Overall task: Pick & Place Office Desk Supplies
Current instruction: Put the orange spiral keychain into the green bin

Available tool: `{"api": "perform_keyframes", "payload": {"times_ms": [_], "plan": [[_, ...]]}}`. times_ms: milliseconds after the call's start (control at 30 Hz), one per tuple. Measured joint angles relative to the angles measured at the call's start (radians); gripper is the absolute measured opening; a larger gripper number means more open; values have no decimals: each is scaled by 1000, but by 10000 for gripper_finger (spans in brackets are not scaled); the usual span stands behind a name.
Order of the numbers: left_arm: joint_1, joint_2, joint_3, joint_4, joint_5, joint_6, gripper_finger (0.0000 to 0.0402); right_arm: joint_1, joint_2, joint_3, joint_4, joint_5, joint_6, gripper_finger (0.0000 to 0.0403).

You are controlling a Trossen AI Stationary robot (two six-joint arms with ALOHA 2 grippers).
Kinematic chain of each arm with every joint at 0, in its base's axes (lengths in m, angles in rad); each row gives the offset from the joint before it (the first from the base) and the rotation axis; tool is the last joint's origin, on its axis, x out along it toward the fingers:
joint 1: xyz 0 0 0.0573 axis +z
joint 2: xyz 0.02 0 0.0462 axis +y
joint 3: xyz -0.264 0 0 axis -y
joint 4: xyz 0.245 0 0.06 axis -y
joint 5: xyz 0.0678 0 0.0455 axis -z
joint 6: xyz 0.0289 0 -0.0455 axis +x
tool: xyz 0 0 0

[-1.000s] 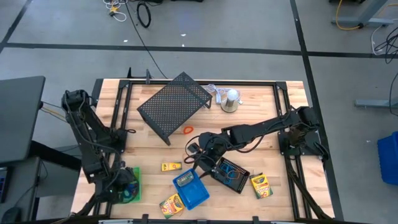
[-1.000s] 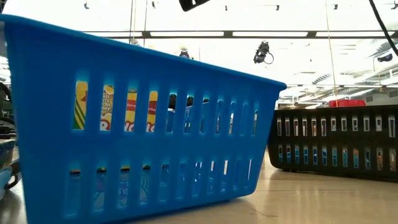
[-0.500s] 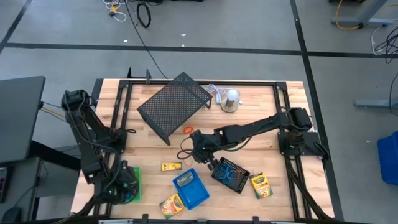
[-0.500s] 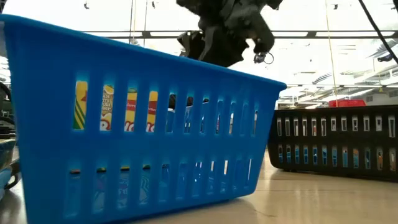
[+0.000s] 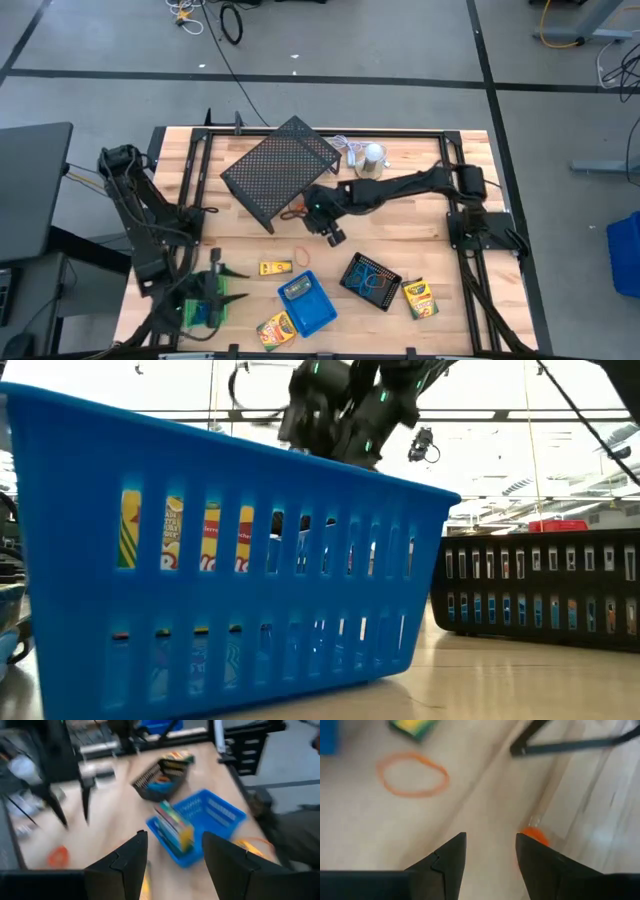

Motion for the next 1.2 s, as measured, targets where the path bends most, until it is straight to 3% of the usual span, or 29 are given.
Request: {"api": "perform_keyframes", "payload": {"times_ms": [200,400,667,967,1200], "plan": [[155,34,-2,235,66,347,195,-55,79,0,-4,5,-50,181],[281,39,-2,370,233,519,195,-93,88,1,1,-8,-73,181],[362,39,-2,386,320,568,195,-130,95,2,47,-13,-86,181],[370,39,-2,386,329,568,195,-134,98,2,84,-40,-99,181],[368,39,-2,388,346,562,195,-136,231,152,-32,-52,-99,181]]}}
